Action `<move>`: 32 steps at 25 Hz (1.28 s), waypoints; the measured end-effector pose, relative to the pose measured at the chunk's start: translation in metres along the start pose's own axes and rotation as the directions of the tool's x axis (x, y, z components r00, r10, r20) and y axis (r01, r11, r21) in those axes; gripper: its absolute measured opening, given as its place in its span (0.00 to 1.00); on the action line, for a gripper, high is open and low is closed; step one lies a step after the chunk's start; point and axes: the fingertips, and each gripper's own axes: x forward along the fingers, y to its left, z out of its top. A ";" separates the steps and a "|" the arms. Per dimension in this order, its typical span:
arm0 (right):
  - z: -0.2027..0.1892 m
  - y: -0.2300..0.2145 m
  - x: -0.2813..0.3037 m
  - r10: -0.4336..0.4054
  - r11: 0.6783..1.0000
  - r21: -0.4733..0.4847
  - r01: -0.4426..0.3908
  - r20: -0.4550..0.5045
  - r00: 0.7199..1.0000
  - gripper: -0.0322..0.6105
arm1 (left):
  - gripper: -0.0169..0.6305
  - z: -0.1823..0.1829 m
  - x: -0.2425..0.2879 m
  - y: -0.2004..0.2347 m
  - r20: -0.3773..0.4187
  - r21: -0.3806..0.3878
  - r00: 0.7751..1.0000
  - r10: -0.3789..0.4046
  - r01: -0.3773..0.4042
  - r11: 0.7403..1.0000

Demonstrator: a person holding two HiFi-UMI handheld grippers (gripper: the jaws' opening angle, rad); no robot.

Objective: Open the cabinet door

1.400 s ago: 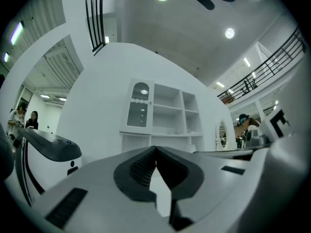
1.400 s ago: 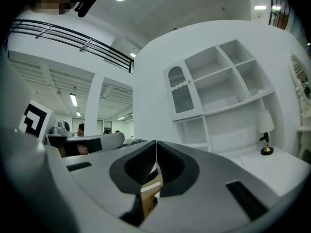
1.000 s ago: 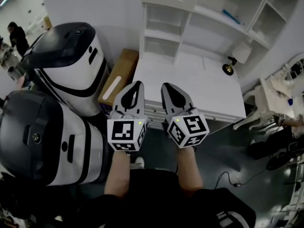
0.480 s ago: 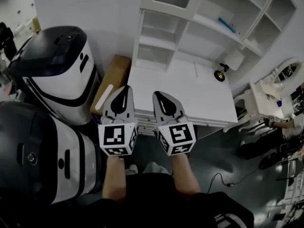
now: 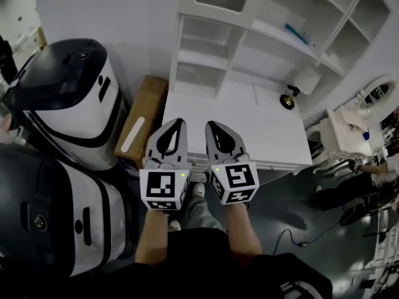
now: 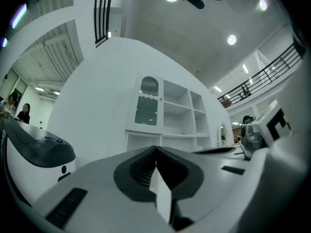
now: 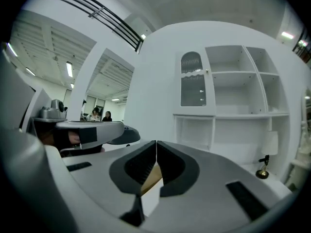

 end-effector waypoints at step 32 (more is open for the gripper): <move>0.020 -0.176 0.088 -0.080 0.995 0.066 0.073 0.107 0.991 0.08 | 0.05 0.004 0.188 -0.026 0.010 0.050 0.999 -0.050 0.050 0.998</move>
